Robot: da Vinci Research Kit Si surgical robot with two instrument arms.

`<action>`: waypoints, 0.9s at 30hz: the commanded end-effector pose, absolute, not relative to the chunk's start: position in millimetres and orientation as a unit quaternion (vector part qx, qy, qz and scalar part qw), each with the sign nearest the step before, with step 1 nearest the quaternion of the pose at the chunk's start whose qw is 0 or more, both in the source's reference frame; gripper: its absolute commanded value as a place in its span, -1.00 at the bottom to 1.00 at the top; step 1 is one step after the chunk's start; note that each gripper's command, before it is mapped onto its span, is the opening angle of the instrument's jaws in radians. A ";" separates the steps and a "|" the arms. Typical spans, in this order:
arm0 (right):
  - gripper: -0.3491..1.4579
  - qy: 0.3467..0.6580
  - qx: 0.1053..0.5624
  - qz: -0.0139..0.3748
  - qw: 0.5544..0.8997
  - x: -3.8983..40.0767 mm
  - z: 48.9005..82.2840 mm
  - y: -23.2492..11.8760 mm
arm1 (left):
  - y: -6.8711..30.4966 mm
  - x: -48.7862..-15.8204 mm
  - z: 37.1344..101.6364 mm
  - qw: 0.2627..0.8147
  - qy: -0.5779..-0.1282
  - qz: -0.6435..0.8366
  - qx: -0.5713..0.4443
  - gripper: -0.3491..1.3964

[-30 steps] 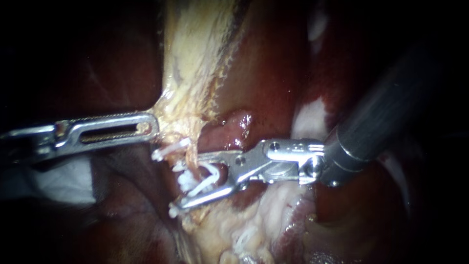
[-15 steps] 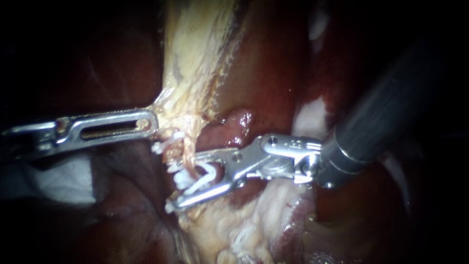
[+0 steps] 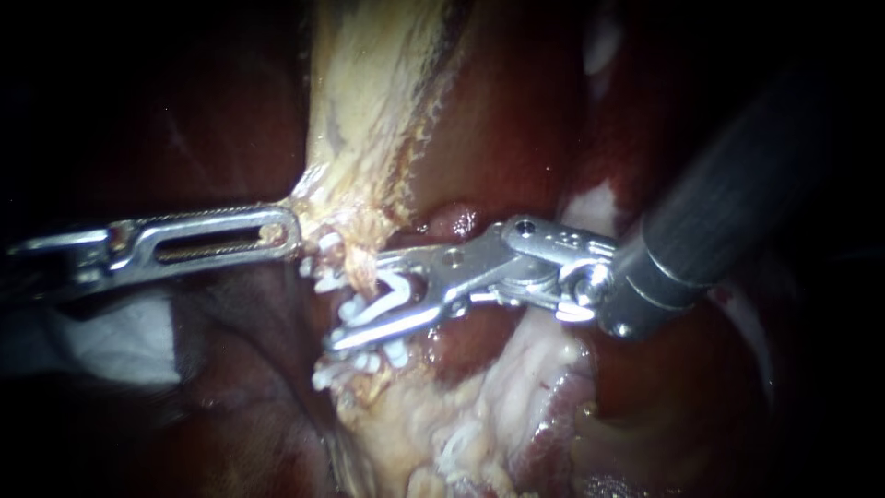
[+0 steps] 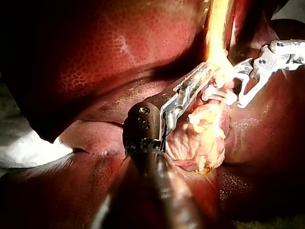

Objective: Clipping third clip right tube

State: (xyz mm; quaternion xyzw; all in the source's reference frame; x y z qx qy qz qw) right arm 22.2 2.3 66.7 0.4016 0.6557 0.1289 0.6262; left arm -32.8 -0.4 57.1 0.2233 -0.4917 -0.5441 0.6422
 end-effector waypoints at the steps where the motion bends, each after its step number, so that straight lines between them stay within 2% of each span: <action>1: -0.12 0.653 0.404 0.133 0.626 22.3 66.9 2.4 | -0.5 -32.9 57.0 0.642 -0.492 -0.544 0.223 -1.00; 5: -0.16 0.648 0.411 0.145 0.624 22.4 67.0 2.5 | -0.5 -32.9 57.1 0.642 -0.492 -0.544 0.223 -1.00; 8: -0.31 0.641 0.418 0.163 0.623 22.3 67.0 2.6 | -0.5 -32.9 57.1 0.642 -0.492 -0.544 0.223 -1.00; 11: -0.87 0.633 0.419 0.186 0.623 22.0 66.9 2.9 | -0.5 -32.9 57.1 0.642 -0.492 -0.544 0.223 -1.00; 12: -1.00 0.630 0.418 0.191 0.626 21.8 66.8 3.0 | -0.5 -32.9 57.1 0.642 -0.492 -0.544 0.223 -1.00; 16: -1.00 0.604 0.422 0.218 0.640 21.0 66.5 3.7 | -0.5 -32.9 57.1 0.642 -0.492 -0.544 0.223 -1.00; 27: -1.00 0.594 0.434 0.235 0.635 20.4 67.0 3.8 | -0.5 -32.9 57.1 0.642 -0.492 -0.544 0.223 -1.00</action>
